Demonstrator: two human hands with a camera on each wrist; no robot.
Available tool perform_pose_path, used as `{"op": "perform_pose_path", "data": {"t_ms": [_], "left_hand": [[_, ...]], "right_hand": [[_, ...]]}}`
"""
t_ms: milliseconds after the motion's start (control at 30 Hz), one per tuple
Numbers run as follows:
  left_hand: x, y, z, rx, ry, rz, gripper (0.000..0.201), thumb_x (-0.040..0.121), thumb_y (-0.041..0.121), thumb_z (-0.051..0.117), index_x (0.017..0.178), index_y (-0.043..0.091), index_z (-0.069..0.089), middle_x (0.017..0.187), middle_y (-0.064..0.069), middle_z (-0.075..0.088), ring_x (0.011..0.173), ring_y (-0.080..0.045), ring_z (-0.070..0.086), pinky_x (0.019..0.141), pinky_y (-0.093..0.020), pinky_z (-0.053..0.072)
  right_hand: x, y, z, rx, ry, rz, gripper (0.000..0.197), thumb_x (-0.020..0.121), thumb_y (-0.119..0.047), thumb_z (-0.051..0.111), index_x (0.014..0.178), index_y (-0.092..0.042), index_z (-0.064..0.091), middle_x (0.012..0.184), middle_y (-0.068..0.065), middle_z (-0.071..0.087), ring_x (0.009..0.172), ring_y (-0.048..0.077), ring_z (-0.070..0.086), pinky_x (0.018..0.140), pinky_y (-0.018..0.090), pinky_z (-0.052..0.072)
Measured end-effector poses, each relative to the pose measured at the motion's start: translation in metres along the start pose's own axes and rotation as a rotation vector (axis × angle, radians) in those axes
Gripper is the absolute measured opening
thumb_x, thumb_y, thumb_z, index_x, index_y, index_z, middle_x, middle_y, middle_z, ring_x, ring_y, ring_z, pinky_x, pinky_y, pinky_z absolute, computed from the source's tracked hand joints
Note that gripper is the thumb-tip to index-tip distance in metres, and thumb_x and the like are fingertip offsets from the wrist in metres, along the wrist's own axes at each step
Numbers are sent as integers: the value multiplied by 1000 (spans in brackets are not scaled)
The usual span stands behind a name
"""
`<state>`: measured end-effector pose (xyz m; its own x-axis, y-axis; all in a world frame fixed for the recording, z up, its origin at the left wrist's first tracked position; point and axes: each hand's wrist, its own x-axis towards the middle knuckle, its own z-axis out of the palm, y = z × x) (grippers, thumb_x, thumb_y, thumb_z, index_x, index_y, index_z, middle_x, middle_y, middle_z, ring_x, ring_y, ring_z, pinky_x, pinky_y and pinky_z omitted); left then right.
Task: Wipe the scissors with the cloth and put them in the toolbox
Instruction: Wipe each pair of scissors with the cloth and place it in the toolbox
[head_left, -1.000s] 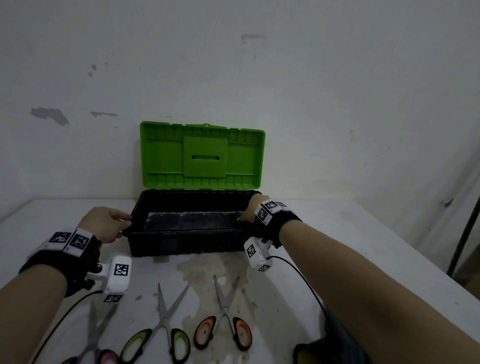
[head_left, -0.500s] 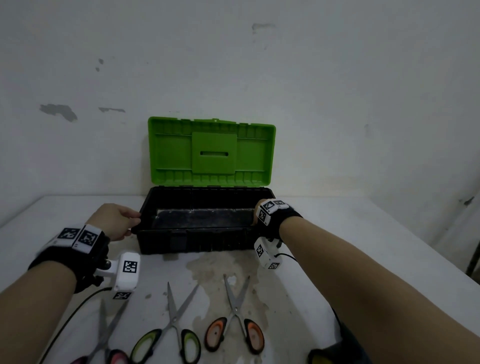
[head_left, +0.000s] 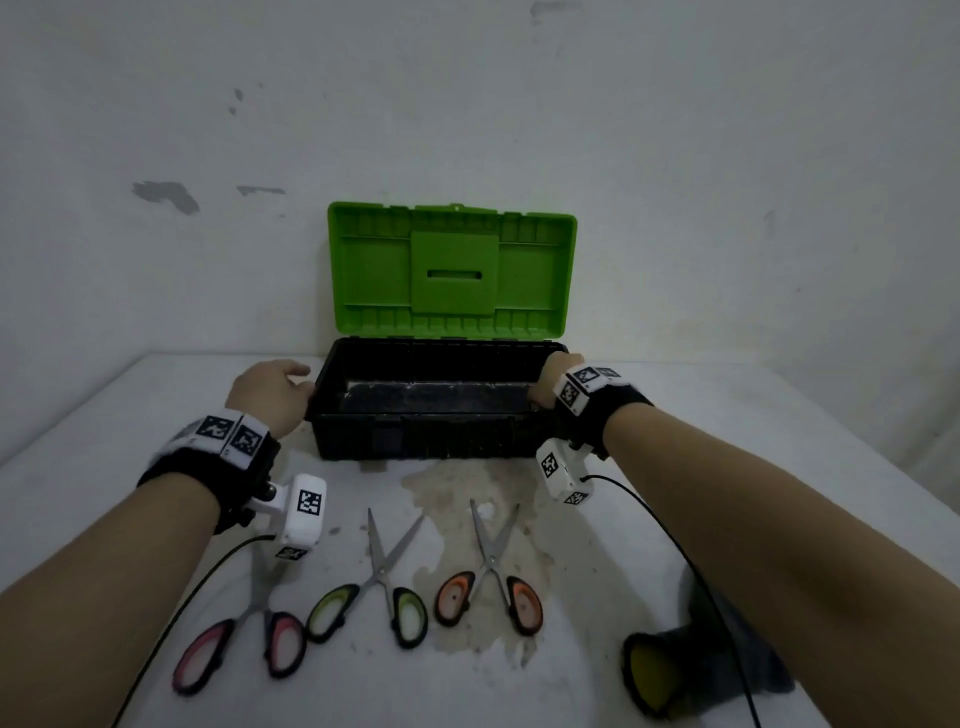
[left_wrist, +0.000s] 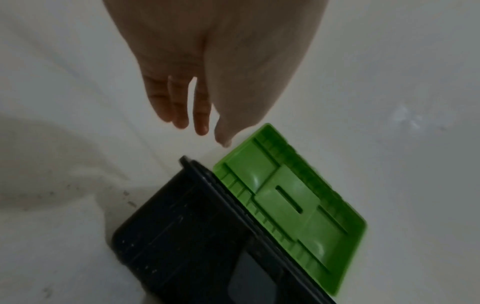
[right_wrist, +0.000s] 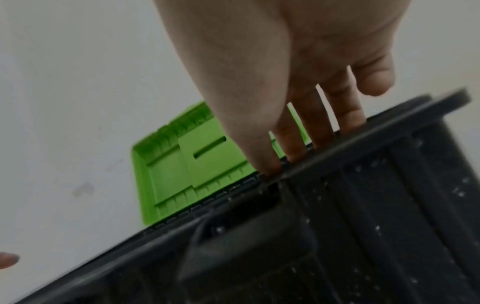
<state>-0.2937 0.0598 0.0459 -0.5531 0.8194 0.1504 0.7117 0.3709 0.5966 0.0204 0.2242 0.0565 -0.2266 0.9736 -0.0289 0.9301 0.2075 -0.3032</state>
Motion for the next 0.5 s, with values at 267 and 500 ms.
{"op": "perform_pose_path", "data": {"t_ms": [267,500], "left_hand": [[-124,70,18,26,-252,346,10,97,28,61,102,22,67,96,2,65,85,-14,59,75,-26,41],[-187,75,70,341,-534,237,36,95,44,60,108,13,72,113,-5,71,100,-22,66,86,-32,52]], "right_hand": [[-98,28,-39,21,35,32,33,87,-37,63,96,-5,67,87,10,64,76,26,60,55,24,42],[-165,95,-15,34,-23,132,34,83,-40,67,93,-8,69,92,9,70,83,26,65,65,28,46]]}}
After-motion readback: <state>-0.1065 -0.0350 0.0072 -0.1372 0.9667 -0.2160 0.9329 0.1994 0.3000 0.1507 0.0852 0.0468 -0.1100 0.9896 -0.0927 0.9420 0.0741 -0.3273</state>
